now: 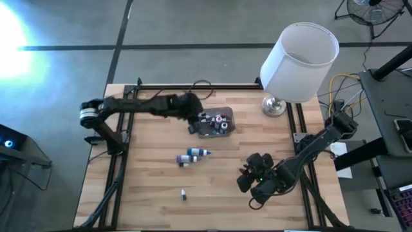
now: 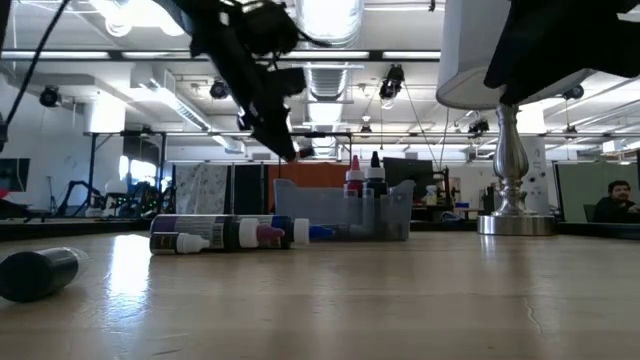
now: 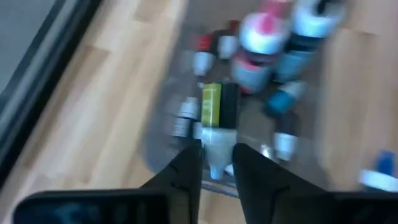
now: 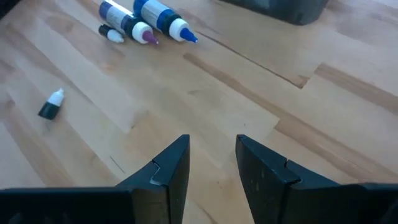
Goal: Pick & Place food coloring
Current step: Put the small green food coloring bottle into the bin, then put the large blue food coloring bottle into the bin
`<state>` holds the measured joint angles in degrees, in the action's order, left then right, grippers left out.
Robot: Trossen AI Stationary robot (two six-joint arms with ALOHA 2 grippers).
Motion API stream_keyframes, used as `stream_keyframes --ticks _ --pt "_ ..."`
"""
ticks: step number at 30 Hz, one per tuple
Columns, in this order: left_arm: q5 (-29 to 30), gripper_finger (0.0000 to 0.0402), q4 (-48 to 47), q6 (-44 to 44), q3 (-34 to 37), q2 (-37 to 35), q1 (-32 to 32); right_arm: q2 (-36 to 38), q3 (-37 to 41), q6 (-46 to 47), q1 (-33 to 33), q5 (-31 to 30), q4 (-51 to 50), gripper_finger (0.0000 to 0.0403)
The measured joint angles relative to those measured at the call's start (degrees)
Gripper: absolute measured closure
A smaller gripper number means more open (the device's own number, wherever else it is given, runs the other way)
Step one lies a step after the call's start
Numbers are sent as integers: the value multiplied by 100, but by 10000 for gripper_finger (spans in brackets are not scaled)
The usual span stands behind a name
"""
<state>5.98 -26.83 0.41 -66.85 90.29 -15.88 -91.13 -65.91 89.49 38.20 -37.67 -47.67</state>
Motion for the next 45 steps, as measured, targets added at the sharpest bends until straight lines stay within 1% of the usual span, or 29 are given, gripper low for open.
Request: stream_keyframes --ticks 2,5,8,9,10,11,12,14,15,17,21,24,28,33,38,42,45 --pt "11 313 -253 89 -292 201 -99 -75 0 88 1 31 16 280" --pt "36 276 -654 323 -764 392 -17 -185 2 182 28 88 48 280" --pt "590 246 -1321 410 -1225 424 186 -286 2 157 53 213 94 280" --pt "659 240 -1589 395 -1382 407 262 -308 4 63 54 265 148 280" --pt "626 235 -1856 340 -1497 350 338 -334 3 -52 54 293 230 280" --pt "468 231 -2143 291 -1558 259 429 -348 2 -184 54 333 283 280" --pt "200 229 -2344 247 -1560 163 532 -354 2 -310 54 356 290 280" --pt "-249 228 -2371 239 -1428 -12 754 -354 2 -566 23 365 316 280" --pt "-293 228 -2381 232 -1291 -87 864 -349 2 -681 2 369 310 280" --pt "-302 228 -2360 192 -1012 -107 1061 -330 2 -902 -43 447 301 280" --pt "-312 227 -1771 41 -663 142 1539 -306 0 -1143 -104 654 307 280" --pt "-359 227 -1283 90 -659 537 1989 -306 0 -1127 -101 767 314 280" --pt "-141 227 -1339 253 -1000 1199 2345 -306 0 -954 -81 820 312 280" --pt "131 227 -1719 260 -1625 1939 2382 -306 0 -760 -56 820 312 280" --pt "393 227 -1894 484 -2143 2350 2254 -306 0 -710 -56 820 309 280" --pt "407 227 -1993 645 -2212 2540 2173 -306 -2 -696 -39 817 309 280" --pt "347 227 -2012 649 -2097 2549 2148 -306 -2 -697 -34 816 307 280"
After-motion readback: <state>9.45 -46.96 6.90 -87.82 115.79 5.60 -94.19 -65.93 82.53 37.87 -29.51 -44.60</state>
